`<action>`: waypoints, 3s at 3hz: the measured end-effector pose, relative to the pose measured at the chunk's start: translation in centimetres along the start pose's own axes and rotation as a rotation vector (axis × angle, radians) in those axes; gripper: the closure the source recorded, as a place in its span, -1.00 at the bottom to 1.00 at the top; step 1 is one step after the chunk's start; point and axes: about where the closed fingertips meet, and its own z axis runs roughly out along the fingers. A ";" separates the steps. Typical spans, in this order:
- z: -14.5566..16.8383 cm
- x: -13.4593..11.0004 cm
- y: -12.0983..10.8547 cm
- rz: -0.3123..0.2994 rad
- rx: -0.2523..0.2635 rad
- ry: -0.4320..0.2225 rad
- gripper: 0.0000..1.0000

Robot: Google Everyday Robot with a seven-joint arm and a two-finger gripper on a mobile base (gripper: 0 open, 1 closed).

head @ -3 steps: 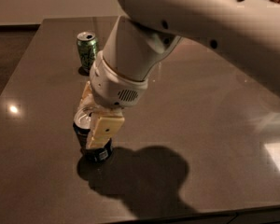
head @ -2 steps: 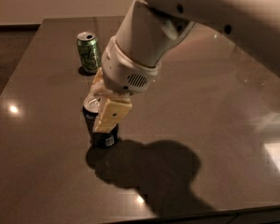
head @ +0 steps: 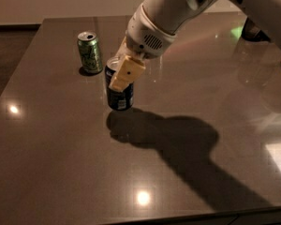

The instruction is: Move pepsi can near green can

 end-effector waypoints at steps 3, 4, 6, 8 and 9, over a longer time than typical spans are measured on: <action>2.2 -4.2 -7.8 0.118 0.126 -0.018 1.00; 4.1 -3.7 -10.2 0.122 0.154 0.040 1.00; 6.2 -3.2 -12.1 0.099 0.159 0.061 0.15; 7.4 -3.0 -12.4 0.082 0.149 0.065 -1.00; 7.4 -3.0 -12.4 0.082 0.148 0.065 -1.00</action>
Offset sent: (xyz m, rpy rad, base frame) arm 0.0829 0.0538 0.0237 0.0610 -0.0405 -0.1859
